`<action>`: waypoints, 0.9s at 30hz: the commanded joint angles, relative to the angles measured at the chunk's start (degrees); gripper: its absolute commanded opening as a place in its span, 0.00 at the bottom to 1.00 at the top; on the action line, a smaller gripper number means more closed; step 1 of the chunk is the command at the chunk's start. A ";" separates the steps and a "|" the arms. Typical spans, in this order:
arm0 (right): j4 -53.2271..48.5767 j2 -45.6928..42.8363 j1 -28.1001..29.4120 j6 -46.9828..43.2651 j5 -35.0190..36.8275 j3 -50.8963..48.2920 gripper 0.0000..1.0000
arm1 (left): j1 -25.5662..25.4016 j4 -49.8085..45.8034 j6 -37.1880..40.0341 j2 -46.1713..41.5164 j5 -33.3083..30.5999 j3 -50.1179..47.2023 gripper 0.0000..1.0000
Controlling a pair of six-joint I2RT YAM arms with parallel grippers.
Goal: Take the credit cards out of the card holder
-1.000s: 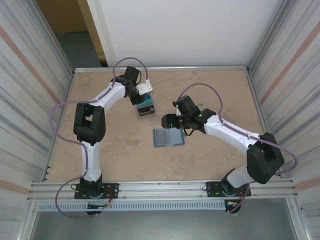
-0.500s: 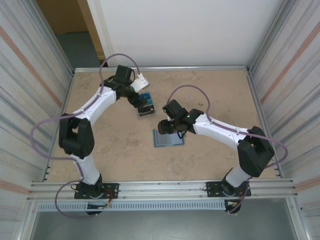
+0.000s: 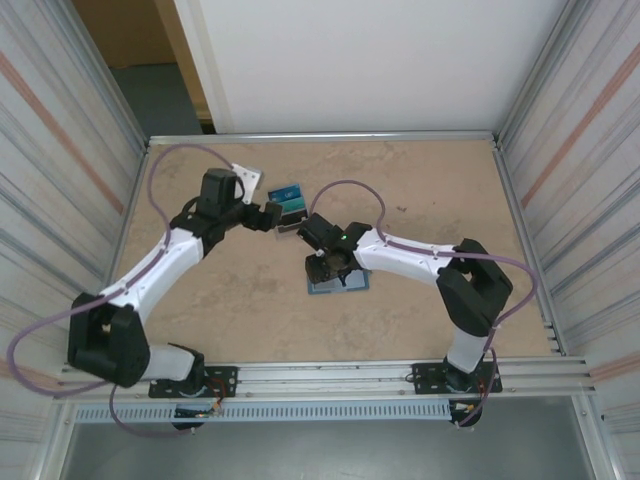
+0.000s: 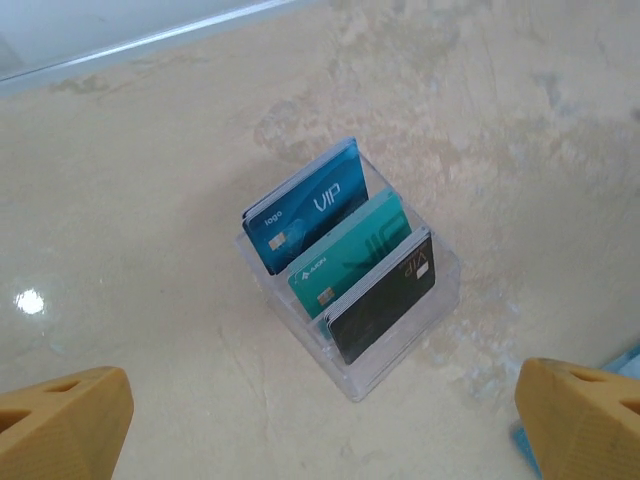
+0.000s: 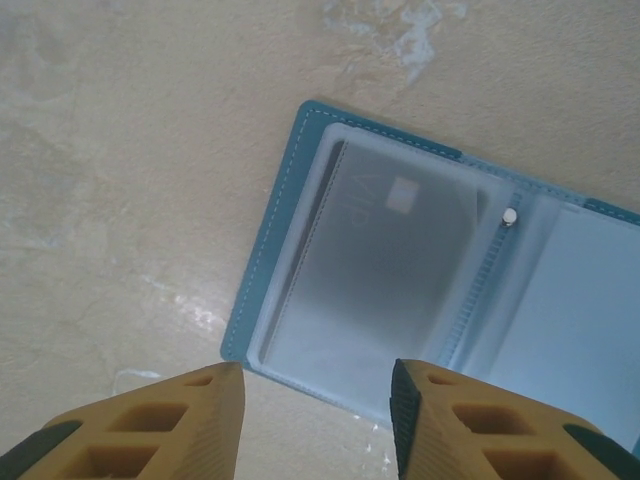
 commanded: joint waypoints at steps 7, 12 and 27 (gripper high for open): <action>-3.94 6.34 1.25 -2.20 2.61 4.29 0.40 | 0.19 14.26 -14.81 -8.90 0.90 -10.95 0.99; -3.95 8.36 1.17 -2.30 2.26 5.78 0.42 | 0.19 16.59 -16.14 -10.39 0.54 -14.10 0.99; -2.15 10.00 -0.48 -1.08 -0.16 4.03 0.45 | 0.19 15.88 -16.16 -10.06 -0.06 -14.06 0.99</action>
